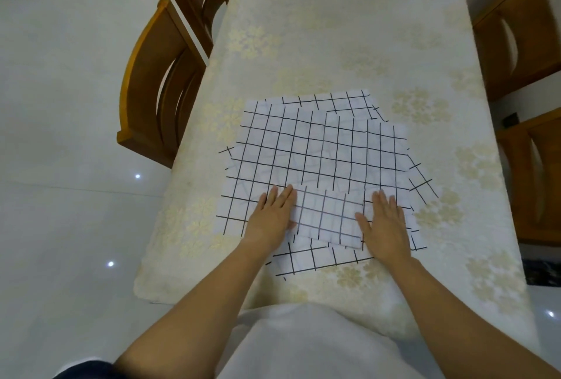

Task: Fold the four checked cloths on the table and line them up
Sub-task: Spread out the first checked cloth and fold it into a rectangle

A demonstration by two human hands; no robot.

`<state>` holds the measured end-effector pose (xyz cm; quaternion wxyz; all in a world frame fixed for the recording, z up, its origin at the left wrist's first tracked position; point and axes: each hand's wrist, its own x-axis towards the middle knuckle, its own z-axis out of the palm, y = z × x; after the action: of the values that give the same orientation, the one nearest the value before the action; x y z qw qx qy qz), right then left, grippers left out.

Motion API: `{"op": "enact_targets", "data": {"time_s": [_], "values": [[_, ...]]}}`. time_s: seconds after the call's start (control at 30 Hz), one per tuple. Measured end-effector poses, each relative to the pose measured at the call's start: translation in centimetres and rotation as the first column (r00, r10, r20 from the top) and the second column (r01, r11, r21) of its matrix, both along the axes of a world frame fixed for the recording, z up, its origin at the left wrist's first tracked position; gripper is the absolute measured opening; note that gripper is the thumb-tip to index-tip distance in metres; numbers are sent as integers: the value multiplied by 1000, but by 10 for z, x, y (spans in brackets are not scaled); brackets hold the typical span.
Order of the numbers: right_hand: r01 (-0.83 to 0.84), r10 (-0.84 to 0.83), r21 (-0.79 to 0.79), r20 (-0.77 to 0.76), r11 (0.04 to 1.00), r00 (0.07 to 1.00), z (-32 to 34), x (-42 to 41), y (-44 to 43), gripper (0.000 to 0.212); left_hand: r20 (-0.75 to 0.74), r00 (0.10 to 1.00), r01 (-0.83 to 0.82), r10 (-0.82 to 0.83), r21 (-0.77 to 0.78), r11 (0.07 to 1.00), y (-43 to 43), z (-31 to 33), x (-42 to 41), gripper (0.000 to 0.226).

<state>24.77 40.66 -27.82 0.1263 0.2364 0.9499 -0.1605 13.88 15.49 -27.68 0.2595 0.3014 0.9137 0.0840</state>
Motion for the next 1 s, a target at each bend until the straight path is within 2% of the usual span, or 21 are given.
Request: {"op": "enact_targets", "data": {"time_s": [0.07, 0.13, 0.2, 0.3, 0.37, 0.4, 0.47, 0.53, 0.6, 0.63, 0.73, 0.77, 0.83, 0.9, 1.0], "values": [[12, -23, -76, -144, 997, 989, 6, -17, -5, 66, -27, 999, -31, 32, 41, 999, 9, 1, 3, 69], [-53, 35, -113, -156, 992, 987, 9, -34, -12, 64, -74, 996, -39, 43, 56, 998, 16, 2, 7, 71], [-145, 139, -79, -76, 986, 987, 9, -47, -18, 63, -113, 993, -19, 24, 49, 999, 20, 0, 11, 77], [-222, 221, 1, 94, 975, 971, 16, -66, -17, 56, -66, 997, -21, 25, 62, 998, 24, 5, 16, 74], [-250, 250, -27, 199, 968, 948, 26, -73, -17, 49, 1, 998, -66, 67, 139, 988, 22, 9, 18, 78], [-239, 250, -81, 198, 968, 948, 32, -74, -17, 41, 36, 993, -120, 115, 210, 970, 21, 11, 18, 83], [-155, 177, -210, 91, 965, 980, 47, -68, -24, 21, 166, 950, -307, 263, 365, 879, 22, 18, 14, 91], [-105, 104, -239, -17, 965, 994, 62, -54, -33, 7, 346, 861, -504, 372, 489, 712, 22, 28, 6, 95], [-94, 78, -246, -73, 965, 994, 74, -33, -40, 6, 483, 786, -613, 386, 523, 592, 23, 35, -2, 87], [-70, 47, -270, -90, 960, 995, 80, -21, -43, 6, 523, 773, -623, 359, 522, 583, 23, 37, -5, 74], [73, -157, -371, -201, 926, 967, 90, 10, -41, 5, 576, 790, -580, 209, 593, 559, 28, 36, -5, 13], [149, -266, -424, -233, 893, 935, 95, 18, -39, 7, 591, 787, -581, 177, 614, 534, 31, 39, 0, 7], [270, -474, -565, -252, 780, 844, 102, 30, -35, 3, 610, 771, -612, 185, 629, 479, 36, 47, 11, 13], [301, -560, -641, -246, 706, 791, 110, 37, -34, 6, 599, 769, -629, 224, 645, 435, 38, 56, 23, 17], [265, -536, -630, -288, 730, 793, 118, 40, -39, 9, 622, 729, -682, 284, 630, 371, 34, 70, 37, 21]]}}
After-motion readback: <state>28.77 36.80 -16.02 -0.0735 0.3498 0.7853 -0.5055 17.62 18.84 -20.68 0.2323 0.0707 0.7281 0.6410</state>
